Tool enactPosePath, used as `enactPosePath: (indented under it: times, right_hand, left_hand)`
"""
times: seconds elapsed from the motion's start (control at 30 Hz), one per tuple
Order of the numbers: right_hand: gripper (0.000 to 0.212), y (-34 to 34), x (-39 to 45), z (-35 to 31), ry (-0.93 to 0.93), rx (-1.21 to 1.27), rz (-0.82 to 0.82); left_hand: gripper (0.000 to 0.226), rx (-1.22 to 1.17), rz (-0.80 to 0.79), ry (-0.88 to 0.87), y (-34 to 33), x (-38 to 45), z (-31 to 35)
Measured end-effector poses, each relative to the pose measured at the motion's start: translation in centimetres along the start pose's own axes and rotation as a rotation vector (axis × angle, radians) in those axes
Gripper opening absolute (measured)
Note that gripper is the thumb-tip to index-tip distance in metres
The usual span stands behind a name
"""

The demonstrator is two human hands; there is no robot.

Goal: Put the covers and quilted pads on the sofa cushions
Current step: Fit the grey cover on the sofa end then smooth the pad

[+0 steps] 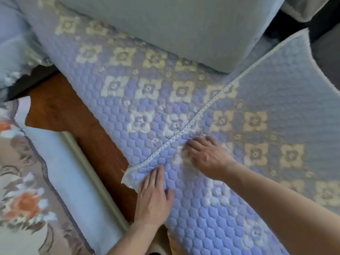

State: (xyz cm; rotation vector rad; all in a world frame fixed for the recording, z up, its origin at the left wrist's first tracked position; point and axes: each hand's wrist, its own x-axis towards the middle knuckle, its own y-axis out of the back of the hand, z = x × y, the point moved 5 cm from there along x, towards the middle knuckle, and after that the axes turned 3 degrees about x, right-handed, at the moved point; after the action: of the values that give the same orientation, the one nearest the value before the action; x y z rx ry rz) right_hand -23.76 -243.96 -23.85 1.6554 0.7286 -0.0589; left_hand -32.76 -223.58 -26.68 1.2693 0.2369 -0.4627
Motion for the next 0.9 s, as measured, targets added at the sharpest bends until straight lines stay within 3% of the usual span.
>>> enactPosePath:
  times: [0.13,0.23,0.33,0.43,0.53,0.63,0.73,0.8,0.9]
  right_hand:
    - [0.049,-0.7,2.0,-0.4,-0.084,-0.079,-0.121]
    - [0.066,-0.3,4.0,-1.2,-0.119,-0.065,-0.186]
    - [0.055,0.5,4.3,-2.2,-0.228,-0.101,-0.246]
    - [0.038,0.7,3.7,-6.4,-0.089,-0.253,-0.259]
    - [0.047,-0.8,2.6,-8.5,0.157,-0.065,-0.221]
    - [0.045,-2.5,3.5,-7.7,0.132,-0.034,-0.209]
    - [0.038,-3.6,5.1,-9.3,0.033,-0.092,-0.309]
    - [0.039,-4.1,7.0,-10.0,-0.019,-0.113,-0.430]
    - [0.040,-4.7,8.0,-10.5,-0.098,-0.094,-0.607]
  left_hand:
    - [0.070,-0.108,-0.016,0.257,0.9,2.4,0.1]
    - [0.067,-0.029,-0.108,0.267,1.2,3.9,0.5]
    - [0.073,-0.054,-0.210,0.320,0.8,4.9,1.2]
    - [0.063,-0.094,-0.048,0.288,1.7,2.4,1.9]
    - [0.062,-0.075,0.068,0.209,0.9,-1.3,1.2]
    - [0.066,-0.091,0.134,0.254,-0.5,-1.6,-1.8]
    - [0.057,-0.175,0.053,0.196,-1.8,-1.1,-3.4]
    - [0.049,-0.216,-0.123,0.181,-3.4,0.0,-4.0]
    - [0.042,-0.457,-0.339,0.446,-4.4,3.5,-5.4]
